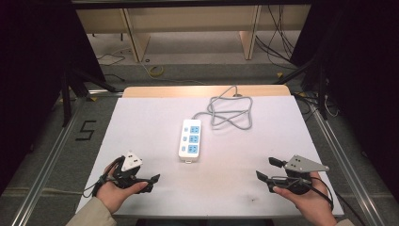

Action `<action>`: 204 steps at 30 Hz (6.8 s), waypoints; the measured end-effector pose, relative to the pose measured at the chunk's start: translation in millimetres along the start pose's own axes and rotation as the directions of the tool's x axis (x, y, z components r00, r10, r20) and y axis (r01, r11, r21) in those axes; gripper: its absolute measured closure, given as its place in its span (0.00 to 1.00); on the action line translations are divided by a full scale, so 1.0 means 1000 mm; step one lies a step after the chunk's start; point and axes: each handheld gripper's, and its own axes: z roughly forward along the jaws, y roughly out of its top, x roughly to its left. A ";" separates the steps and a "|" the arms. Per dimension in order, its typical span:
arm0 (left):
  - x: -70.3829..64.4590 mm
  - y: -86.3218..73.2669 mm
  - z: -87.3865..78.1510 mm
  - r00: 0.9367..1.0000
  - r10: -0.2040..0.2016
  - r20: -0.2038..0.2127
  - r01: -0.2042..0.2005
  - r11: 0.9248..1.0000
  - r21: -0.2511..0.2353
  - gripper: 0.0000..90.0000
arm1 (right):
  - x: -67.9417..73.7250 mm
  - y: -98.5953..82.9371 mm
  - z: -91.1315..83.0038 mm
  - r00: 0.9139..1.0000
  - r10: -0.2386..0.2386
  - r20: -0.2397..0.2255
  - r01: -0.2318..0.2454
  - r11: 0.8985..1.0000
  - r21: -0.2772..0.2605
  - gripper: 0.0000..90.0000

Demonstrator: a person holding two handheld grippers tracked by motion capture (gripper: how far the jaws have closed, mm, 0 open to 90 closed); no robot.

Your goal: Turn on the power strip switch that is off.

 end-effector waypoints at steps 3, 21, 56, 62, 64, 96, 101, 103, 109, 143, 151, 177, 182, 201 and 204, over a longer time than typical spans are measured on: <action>0.001 0.000 -0.001 1.000 -0.009 -0.004 0.009 1.000 -0.014 0.17 | 0.001 0.001 0.001 1.000 0.002 0.000 -0.002 1.000 0.003 0.34; 0.009 0.011 -0.003 0.997 -0.078 -0.030 0.076 0.996 -0.044 0.99 | 0.005 0.002 0.006 1.000 -0.010 -0.007 0.010 1.000 0.012 0.34; 0.017 0.051 0.033 0.994 -0.105 0.017 0.106 0.994 -0.029 1.00 | 0.008 0.004 0.009 1.000 -0.010 -0.008 0.010 1.000 0.013 0.34; 0.016 0.057 0.037 0.998 -0.063 0.012 0.063 0.997 -0.035 1.00 | 0.007 0.004 0.009 1.000 -0.012 -0.011 0.012 1.000 0.012 0.34; 0.016 0.059 0.039 0.998 -0.054 0.012 0.054 0.998 -0.034 1.00 | 0.007 0.004 0.009 1.000 -0.014 -0.011 0.014 1.000 0.014 0.34; 0.007 0.093 0.069 0.999 -0.009 0.048 0.010 1.000 -0.016 1.00 | 0.007 0.003 0.010 1.000 -0.006 -0.016 0.007 1.000 0.018 0.34; 0.007 0.098 0.072 0.999 -0.015 0.049 0.015 1.000 -0.017 1.00 | 0.007 0.003 0.010 1.000 -0.006 -0.017 0.007 1.000 0.017 0.34; 0.007 0.099 0.074 0.999 -0.015 0.052 0.016 1.000 -0.015 1.00 | 0.007 0.003 0.010 1.000 -0.007 -0.016 0.007 1.000 0.018 0.34; 0.006 0.102 0.081 0.999 -0.012 0.052 0.012 1.000 -0.006 1.00 | 0.007 0.003 0.011 1.000 -0.006 -0.019 0.006 1.000 0.020 0.34; -0.004 0.119 0.110 0.999 0.014 0.040 -0.015 0.999 0.032 1.00 | 0.007 0.002 0.010 1.000 -0.011 -0.024 0.011 1.000 0.028 0.34; -0.001 0.120 0.115 0.999 -0.003 0.037 0.001 0.999 0.042 1.00 | 0.006 0.002 0.010 1.000 -0.012 -0.023 0.012 1.000 0.027 0.34; -0.001 0.127 0.129 1.000 0.002 0.013 -0.003 0.998 0.067 1.00 | 0.006 0.002 0.011 1.000 -0.010 -0.022 0.011 1.000 0.030 0.34; 0.000 0.128 0.131 1.000 -0.002 0.011 0.001 0.997 0.074 1.00 | 0.007 0.002 0.011 1.000 -0.007 -0.022 0.008 0.999 0.033 0.34; 0.000 0.125 0.140 1.000 -0.001 -0.003 0.001 0.991 0.133 1.00 | 0.006 0.001 0.011 1.000 -0.006 -0.023 0.007 0.999 0.034 0.34; 0.000 0.125 0.140 1.000 0.002 -0.004 -0.002 0.991 0.137 1.00 | 0.006 0.002 0.011 1.000 -0.006 -0.023 0.007 0.999 0.035 0.34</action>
